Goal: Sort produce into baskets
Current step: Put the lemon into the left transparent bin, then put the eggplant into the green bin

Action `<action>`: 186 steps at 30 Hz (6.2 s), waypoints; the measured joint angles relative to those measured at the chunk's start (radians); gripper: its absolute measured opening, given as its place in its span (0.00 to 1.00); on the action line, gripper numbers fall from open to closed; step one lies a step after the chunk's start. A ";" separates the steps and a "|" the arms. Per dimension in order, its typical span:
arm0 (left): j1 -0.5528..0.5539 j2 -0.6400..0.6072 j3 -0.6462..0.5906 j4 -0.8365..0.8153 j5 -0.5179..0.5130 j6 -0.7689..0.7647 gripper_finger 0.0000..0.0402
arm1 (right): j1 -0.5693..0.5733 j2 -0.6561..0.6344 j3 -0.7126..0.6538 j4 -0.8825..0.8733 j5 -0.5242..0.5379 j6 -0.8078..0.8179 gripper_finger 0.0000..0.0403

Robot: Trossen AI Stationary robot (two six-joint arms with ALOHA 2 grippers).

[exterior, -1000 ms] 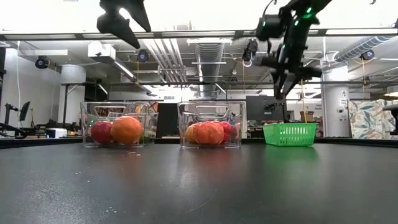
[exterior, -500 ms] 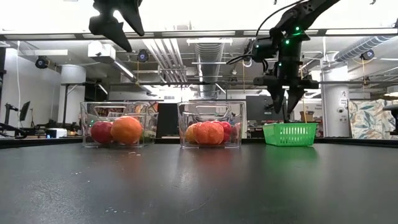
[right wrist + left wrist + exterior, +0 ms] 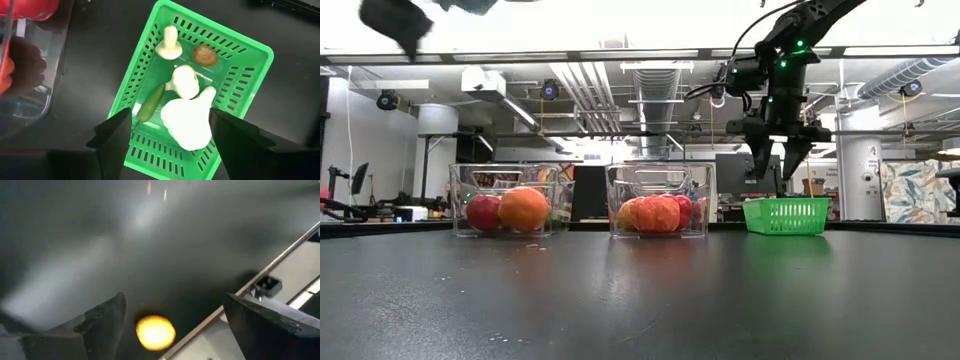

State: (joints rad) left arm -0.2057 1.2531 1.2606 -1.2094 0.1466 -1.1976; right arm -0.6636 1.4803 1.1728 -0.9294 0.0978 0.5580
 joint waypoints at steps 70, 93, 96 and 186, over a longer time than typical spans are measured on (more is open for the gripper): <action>-0.630 0.340 -0.112 0.205 -0.225 -0.910 0.54 | 0.000 0.001 0.000 0.075 -0.169 -0.096 0.73; 0.052 -0.119 -0.112 0.124 -0.638 0.101 0.54 | 0.000 -0.153 -0.001 0.082 -0.149 -0.040 0.73; 0.235 -0.133 -0.112 0.149 -0.630 0.304 0.54 | 0.009 -0.194 -0.001 0.083 -0.149 -0.014 0.73; 0.523 -0.107 -0.112 0.475 -0.350 0.754 0.73 | 1.377 -0.101 -0.465 0.312 -0.316 1.250 0.63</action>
State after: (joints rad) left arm 0.3172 1.1461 1.1488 -0.7341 -0.2031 -0.4435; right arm 0.7136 1.3790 0.7082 -0.6176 -0.2184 1.8075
